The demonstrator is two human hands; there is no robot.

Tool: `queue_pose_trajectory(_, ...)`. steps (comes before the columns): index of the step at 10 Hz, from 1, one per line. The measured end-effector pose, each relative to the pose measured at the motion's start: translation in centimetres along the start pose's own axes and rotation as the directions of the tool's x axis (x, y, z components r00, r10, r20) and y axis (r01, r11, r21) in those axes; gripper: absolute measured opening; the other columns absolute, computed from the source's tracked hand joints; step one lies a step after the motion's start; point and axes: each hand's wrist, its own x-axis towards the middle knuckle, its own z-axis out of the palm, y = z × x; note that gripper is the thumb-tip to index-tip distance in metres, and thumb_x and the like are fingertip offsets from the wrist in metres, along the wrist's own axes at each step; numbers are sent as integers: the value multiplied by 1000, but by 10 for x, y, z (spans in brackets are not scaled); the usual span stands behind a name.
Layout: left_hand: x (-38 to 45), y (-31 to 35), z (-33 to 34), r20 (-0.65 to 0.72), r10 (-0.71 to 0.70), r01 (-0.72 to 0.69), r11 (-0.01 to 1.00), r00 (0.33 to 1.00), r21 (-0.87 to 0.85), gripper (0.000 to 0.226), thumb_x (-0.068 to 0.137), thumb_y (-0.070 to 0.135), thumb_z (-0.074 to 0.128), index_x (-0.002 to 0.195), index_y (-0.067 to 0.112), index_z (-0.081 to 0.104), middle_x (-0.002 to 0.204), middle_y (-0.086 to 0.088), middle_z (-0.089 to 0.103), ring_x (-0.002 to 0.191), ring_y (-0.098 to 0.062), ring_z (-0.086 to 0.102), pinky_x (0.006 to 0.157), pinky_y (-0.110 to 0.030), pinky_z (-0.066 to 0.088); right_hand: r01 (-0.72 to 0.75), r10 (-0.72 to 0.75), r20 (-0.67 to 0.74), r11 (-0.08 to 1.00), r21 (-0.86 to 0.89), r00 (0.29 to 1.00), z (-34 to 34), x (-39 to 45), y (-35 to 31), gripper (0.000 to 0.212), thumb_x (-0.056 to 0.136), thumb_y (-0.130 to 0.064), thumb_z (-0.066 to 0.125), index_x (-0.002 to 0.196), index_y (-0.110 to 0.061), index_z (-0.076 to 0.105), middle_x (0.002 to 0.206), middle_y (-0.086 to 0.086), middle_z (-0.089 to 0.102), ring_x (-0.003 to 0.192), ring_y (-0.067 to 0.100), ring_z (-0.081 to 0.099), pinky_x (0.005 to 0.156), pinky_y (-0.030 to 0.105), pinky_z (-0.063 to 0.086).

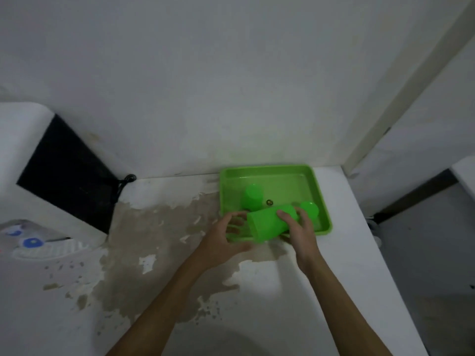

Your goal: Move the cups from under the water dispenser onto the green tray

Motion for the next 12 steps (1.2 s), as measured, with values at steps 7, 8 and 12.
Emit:
queue_pose_trajectory(7, 155, -4, 13, -114, -10, 52, 928, 993, 370, 29, 86, 23, 74, 114, 24, 67, 115, -1, 55, 97, -11, 58, 89, -26, 51, 344, -354, 211, 369, -863, 911, -7, 163, -22, 71, 74, -22, 81, 133, -19, 41, 127, 13, 52, 95, 35, 63, 69, 41, 56)
queue_pose_trajectory(8, 157, -4, 16, -95, -37, 71, 921, 995, 382, 27, 86, 24, 74, 113, 22, 69, 110, -1, 49, 99, -13, 55, 92, -26, 48, 336, -339, 223, 326, -884, 914, -6, 170, -16, 73, 73, -21, 83, 133, -18, 42, 128, 15, 52, 97, 34, 63, 70, 37, 53)
queue_pose_trajectory(12, 158, -5, 14, -97, -74, 103, 934, 992, 343, 31, 83, 29, 76, 113, 27, 67, 109, -1, 46, 99, -14, 54, 90, -26, 45, 327, -330, 224, 299, -897, 917, -2, 172, -16, 77, 70, -18, 85, 134, -13, 43, 135, 19, 48, 108, 38, 61, 84, 46, 57)
